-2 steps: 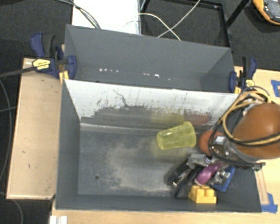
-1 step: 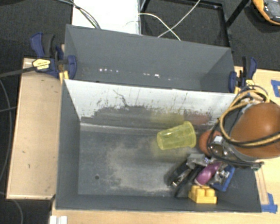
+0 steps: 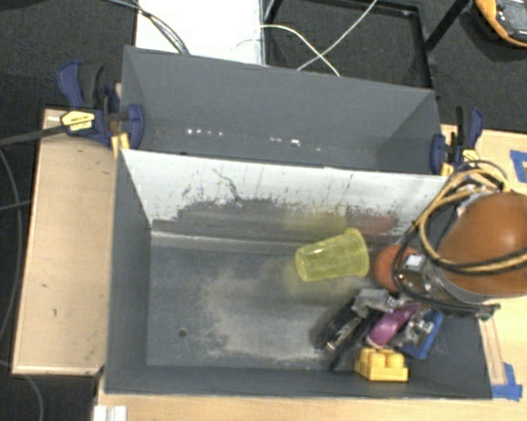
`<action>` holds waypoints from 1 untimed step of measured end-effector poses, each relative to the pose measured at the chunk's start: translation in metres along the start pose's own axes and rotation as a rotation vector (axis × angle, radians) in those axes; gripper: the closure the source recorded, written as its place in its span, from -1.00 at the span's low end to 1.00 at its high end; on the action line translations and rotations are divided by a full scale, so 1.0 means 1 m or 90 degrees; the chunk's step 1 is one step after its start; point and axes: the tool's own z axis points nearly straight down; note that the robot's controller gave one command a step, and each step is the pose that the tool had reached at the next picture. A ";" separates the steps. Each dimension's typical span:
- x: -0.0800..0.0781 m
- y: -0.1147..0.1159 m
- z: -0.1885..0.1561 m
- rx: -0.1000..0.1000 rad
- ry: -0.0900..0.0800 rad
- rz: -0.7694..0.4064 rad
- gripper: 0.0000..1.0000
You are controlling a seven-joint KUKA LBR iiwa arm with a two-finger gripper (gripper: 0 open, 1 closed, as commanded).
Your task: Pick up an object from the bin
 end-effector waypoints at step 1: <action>0.001 0.000 -0.003 0.000 -0.001 0.002 1.00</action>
Offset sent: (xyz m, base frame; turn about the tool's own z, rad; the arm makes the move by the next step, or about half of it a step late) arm 0.0000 0.0000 0.0236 0.0000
